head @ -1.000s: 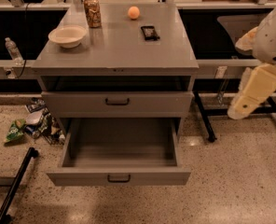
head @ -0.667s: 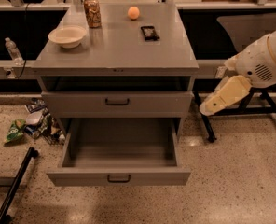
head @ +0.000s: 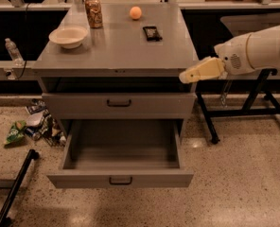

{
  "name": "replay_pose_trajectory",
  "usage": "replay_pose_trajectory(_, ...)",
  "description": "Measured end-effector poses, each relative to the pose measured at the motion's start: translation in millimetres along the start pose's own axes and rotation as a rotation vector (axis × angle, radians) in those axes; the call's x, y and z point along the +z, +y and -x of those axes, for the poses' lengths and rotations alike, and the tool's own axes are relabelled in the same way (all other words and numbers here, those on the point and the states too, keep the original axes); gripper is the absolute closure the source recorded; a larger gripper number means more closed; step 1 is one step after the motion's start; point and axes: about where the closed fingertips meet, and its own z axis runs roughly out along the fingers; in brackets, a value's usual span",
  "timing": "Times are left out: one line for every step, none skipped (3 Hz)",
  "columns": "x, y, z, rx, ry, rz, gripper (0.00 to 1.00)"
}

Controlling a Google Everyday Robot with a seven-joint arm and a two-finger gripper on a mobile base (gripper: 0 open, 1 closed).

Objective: Place rxbar chocolate into middle drawer

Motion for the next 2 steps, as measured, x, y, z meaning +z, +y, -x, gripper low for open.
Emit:
replay_pose_trajectory(4,-22,15,0.006,-0.066,-0.074,0.00)
replay_pose_trajectory(25,-16,15,0.034,-0.092,-0.069,0.00)
